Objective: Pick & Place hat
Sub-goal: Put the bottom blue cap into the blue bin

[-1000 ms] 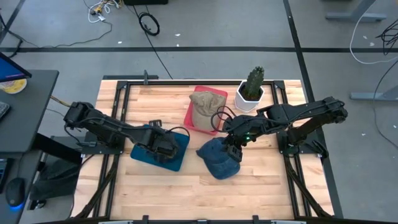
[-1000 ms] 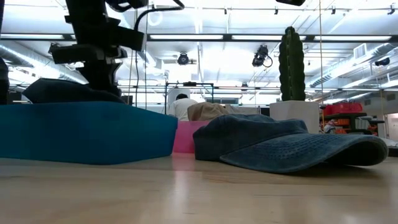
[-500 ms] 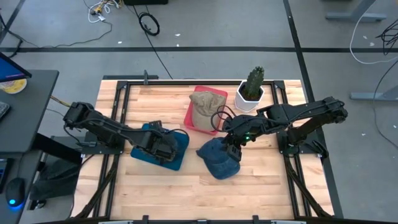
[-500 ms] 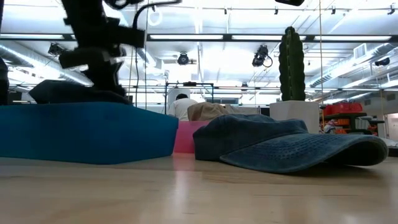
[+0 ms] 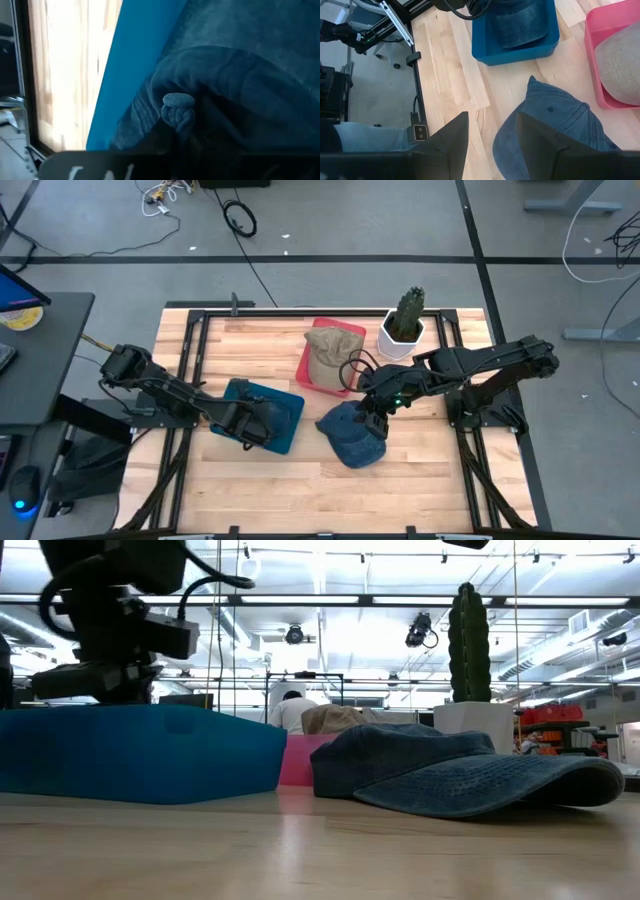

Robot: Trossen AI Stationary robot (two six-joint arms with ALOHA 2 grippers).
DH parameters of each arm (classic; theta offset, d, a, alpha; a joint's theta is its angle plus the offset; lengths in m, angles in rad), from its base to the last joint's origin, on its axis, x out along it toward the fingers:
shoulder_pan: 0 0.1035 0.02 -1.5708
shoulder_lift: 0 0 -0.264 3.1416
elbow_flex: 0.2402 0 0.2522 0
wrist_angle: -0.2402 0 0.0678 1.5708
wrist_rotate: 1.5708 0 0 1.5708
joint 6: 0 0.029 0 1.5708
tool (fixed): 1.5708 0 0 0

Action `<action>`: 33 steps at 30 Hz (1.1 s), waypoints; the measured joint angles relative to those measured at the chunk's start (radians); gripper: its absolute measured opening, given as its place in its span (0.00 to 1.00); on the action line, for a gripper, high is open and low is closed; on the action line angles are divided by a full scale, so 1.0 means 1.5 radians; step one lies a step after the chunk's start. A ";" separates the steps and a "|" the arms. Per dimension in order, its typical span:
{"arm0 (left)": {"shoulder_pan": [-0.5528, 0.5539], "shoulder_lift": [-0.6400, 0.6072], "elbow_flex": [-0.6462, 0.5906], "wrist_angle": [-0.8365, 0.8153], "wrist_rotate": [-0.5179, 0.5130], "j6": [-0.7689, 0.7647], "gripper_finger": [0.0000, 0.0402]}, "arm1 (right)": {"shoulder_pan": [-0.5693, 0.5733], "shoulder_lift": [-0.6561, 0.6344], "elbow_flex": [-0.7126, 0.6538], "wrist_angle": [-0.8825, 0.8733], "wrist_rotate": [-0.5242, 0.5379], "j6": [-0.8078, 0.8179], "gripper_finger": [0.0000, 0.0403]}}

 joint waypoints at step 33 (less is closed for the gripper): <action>-0.019 -0.164 -0.002 -0.082 -0.033 -0.074 0.44 | 0.000 0.000 0.000 0.001 0.000 -0.003 0.41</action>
